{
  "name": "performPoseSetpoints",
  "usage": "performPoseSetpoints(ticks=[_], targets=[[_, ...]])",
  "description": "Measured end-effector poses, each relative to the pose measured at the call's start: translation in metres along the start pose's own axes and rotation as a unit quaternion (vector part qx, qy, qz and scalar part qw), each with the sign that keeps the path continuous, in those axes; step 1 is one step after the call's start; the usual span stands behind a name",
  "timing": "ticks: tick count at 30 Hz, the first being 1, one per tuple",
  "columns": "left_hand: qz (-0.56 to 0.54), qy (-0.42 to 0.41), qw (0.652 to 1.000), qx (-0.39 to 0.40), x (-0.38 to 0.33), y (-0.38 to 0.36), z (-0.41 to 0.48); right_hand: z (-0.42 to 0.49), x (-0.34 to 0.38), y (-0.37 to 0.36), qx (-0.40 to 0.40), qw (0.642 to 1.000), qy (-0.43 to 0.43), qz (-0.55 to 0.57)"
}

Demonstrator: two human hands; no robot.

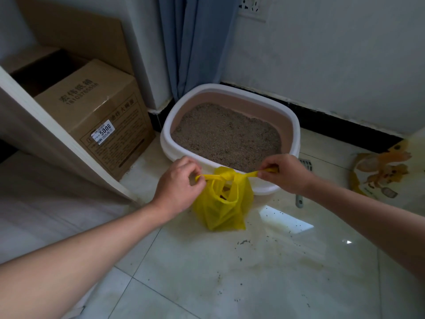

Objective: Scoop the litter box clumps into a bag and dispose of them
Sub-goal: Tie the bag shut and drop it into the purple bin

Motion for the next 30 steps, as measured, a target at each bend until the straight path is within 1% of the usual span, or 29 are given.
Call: performPoseSetpoints(ticks=[3,7,10,14,16,19,21,23,26,28,30], targets=[[0.055,0.003,0.998,0.041,0.019,0.0,-0.009,-0.007,-0.02,-0.004,0.0,0.997,-0.008,-0.072],[0.121,0.034,0.99,0.067,0.042,0.001,-0.019,-0.013,-0.04,-0.003,-0.035,0.994,-0.03,-0.1],[0.144,0.031,0.983,0.105,0.036,-0.003,-0.024,-0.011,-0.034,-0.003,-0.04,0.988,0.006,-0.152],[0.143,-0.05,0.98,0.129,0.017,-0.011,-0.022,-0.011,-0.022,-0.003,-0.082,0.963,0.092,-0.239],[0.148,-0.101,0.975,0.135,0.008,-0.015,-0.018,-0.011,-0.015,-0.009,-0.061,0.953,0.123,-0.271],[0.19,-0.165,0.959,0.13,0.0,-0.023,-0.013,-0.011,-0.005,-0.025,-0.04,0.935,0.175,-0.305],[0.2,-0.184,0.953,0.137,-0.003,-0.029,-0.011,-0.012,-0.002,-0.037,-0.028,0.927,0.181,-0.327],[0.187,-0.187,0.952,0.155,-0.003,-0.033,-0.009,-0.013,-0.003,-0.048,-0.02,0.925,0.17,-0.338],[0.161,-0.199,0.954,0.159,0.001,-0.032,-0.009,-0.014,-0.005,-0.052,-0.032,0.928,0.166,-0.331],[0.155,-0.203,0.954,0.155,0.005,-0.028,-0.011,-0.017,0.0,-0.054,-0.05,0.93,0.187,-0.313],[0.151,-0.2,0.956,0.151,0.009,-0.025,-0.014,-0.021,0.004,-0.063,-0.048,0.926,0.216,-0.307]])
Point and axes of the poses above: each hand's wrist, its own z-axis towards the middle knuckle, its own y-axis out of the back of the hand, x = y × z, the point moved 3 cm from there along z, towards the middle knuckle, and after that the axes turned 5 degrees about -y, right-handed, at the moved point
